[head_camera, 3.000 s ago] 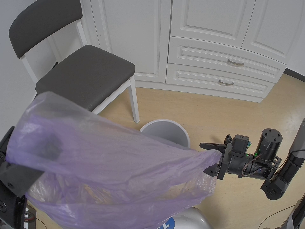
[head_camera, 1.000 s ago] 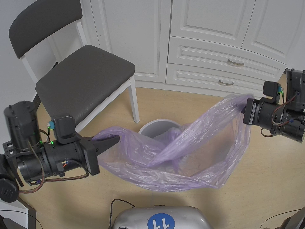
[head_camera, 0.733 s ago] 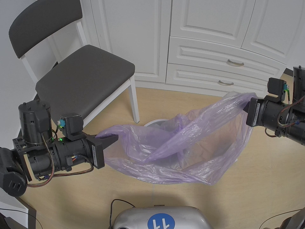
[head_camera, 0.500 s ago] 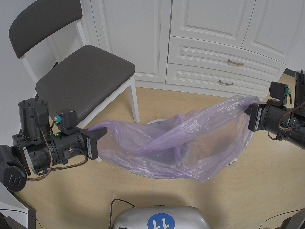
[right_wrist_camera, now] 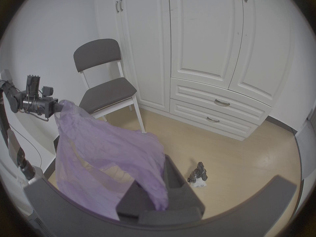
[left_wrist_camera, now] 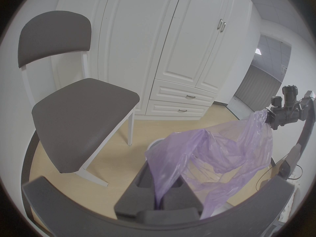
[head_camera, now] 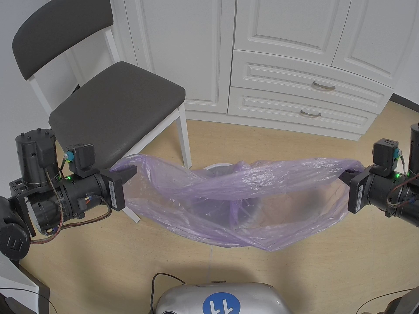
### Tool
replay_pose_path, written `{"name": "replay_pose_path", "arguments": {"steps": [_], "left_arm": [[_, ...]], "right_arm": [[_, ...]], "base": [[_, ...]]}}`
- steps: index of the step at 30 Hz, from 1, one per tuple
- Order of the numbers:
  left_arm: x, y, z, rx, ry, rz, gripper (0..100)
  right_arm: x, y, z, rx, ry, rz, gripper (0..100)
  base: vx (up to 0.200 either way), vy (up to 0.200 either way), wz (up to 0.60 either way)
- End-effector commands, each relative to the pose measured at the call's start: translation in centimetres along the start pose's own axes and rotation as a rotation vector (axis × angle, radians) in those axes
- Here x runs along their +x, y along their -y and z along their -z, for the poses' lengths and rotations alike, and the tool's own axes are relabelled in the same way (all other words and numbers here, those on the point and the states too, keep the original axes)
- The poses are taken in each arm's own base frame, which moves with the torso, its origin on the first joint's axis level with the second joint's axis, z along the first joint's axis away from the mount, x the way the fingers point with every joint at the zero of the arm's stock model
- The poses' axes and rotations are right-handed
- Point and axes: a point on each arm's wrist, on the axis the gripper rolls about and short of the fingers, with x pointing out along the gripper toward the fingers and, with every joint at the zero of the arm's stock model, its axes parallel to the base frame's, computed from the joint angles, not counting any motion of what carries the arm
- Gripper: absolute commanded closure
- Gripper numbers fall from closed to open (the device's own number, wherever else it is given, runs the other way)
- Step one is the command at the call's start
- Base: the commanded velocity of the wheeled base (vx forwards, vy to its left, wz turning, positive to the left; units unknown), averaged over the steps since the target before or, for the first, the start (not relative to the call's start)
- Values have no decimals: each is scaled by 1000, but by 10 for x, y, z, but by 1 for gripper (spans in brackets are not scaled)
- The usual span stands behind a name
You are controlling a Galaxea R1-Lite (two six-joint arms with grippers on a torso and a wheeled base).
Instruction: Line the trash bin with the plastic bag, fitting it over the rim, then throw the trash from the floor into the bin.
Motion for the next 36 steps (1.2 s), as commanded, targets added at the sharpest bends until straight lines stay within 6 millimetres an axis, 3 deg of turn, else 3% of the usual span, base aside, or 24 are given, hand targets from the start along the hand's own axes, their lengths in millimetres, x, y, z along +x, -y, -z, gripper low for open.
{"name": "replay_pose_path", "arguments": {"steps": [1,11,20,26,29,36], "left_arm": [[0,1,1,2,-2,7,100],[7,26,15,27,-56,109,100],[6,47,25,49,-2,212,100],[14,65,36,61,17,369,100],[24,69,37,61,24,402,100],[57,79,45,55,86,469,100]], "right_arm": [[-2,-4,4,-11,-5,-18,100],[-6,-19,20,-94,-45,-108,100],[6,-31,38,-149,-132,-149,100],[6,-35,48,-214,-160,-223,100],[16,-40,48,-218,-179,-253,100],[59,-60,35,-178,-135,-281,100]], "base": [[0,0,0],[0,0,0],[0,0,0],[0,0,0],[0,0,0],[0,0,0]]}}
